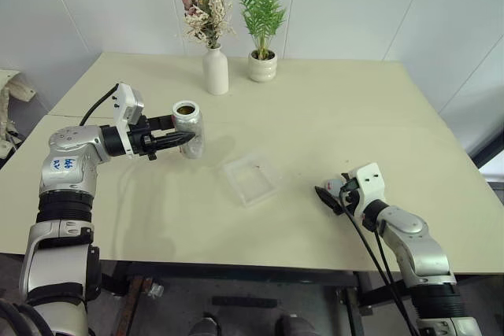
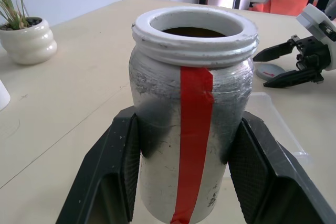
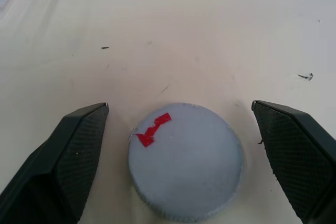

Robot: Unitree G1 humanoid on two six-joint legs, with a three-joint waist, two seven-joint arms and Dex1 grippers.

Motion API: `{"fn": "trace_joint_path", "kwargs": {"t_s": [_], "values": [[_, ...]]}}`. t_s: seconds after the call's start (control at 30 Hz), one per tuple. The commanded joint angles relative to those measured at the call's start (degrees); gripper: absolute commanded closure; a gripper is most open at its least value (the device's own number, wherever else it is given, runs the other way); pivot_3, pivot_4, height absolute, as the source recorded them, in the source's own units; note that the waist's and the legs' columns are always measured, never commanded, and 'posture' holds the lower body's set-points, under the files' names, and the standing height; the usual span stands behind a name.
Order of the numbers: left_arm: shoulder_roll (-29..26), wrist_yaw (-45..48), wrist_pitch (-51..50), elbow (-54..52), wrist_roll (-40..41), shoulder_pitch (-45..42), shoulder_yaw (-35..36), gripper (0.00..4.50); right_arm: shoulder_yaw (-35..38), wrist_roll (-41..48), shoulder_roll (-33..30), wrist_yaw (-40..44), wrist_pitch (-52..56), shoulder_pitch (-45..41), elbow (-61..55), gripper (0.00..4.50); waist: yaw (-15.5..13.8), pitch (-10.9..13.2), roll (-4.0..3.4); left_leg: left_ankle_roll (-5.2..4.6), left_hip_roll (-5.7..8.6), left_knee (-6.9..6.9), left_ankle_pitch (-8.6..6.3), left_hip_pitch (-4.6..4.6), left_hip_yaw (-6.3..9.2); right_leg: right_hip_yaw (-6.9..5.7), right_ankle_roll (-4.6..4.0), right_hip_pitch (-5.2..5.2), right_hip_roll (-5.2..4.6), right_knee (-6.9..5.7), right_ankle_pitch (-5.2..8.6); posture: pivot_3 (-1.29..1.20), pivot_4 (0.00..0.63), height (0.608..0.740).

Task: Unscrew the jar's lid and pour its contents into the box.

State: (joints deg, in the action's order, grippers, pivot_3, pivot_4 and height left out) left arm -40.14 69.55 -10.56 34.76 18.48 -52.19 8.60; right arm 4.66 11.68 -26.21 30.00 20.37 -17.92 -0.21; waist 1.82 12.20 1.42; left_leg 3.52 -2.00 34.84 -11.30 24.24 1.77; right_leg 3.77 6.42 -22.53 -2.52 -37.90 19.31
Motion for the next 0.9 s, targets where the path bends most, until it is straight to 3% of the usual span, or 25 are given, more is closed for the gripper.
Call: {"fn": "trace_joint_path", "kwargs": {"t_s": [0.03,0.17,0.23,0.3,0.5,0.63,0.9], "values": [[-1.7,-0.7,4.5,0.7,-0.5,-0.7,1.5,2.43,0.6,1.9,-4.0,4.2,0.7,0.9,-9.0,0.04,0.0,0.0,0.0,0.0,0.0,0.0,0.0,0.0,0.0,0.0,0.0,0.0,0.0,0.01,0.0,0.0,0.15,0.74],[-1.3,-1.3,16.5,5.9,-4.3,-2.9,-0.2,2.43,3.8,13.5,-10.4,15.2,5.8,2.5,-20.9,0.04,-0.2,0.0,0.0,0.0,0.0,0.01,0.0,-0.01,0.0,-0.01,0.0,0.02,0.0,0.02,0.0,0.0,0.15,0.74],[-0.2,-0.9,23.8,9.9,-6.2,-5.1,-1.3,2.43,6.5,23.8,-13.9,21.7,10.0,3.4,-26.8,0.04,-0.3,0.0,0.01,0.0,-0.01,0.0,0.0,-0.01,0.02,-0.02,0.0,0.06,0.02,0.05,0.0,0.0,0.15,0.74],[0.5,-0.9,29.3,13.8,-7.8,-7.2,-2.2,2.43,7.7,28.6,-15.6,23.6,12.3,3.0,-28.8,0.04,-0.3,0.0,0.09,-0.01,0.01,0.05,0.0,0.01,0.04,-0.04,0.07,0.11,0.0,0.11,-0.04,0.0,0.15,0.74],[3.3,-2.4,50.7,25.4,-17.0,-15.2,-8.6,2.43,8.2,35.7,-18.3,24.3,17.0,-1.1,-30.2,0.04,-0.3,0.0,0.19,-0.07,0.06,0.2,-0.01,0.02,-0.05,0.06,0.24,0.19,-0.04,0.25,-0.2,0.0,0.15,0.74],[5.2,-5.9,64.4,30.9,-24.6,-20.5,-13.9,2.43,7.9,35.2,-20.9,26.3,16.8,-0.3,-29.7,0.04,-0.3,0.0,0.19,-0.13,0.06,0.15,-0.03,0.07,-0.05,0.08,0.25,0.16,-0.02,0.35,-0.2,0.0,0.15,0.74],[6.8,-25.3,79.2,34.9,-43.5,-29.3,-24.5,2.43,7.9,33.6,-20.5,23.5,16.2,-1.1,-29.3,0.04,-0.2,0.0,0.21,-0.22,0.08,0.15,-0.09,0.23,-0.19,0.24,0.36,0.01,-0.02,0.45,-0.2,0.0,0.15,0.74]]}}
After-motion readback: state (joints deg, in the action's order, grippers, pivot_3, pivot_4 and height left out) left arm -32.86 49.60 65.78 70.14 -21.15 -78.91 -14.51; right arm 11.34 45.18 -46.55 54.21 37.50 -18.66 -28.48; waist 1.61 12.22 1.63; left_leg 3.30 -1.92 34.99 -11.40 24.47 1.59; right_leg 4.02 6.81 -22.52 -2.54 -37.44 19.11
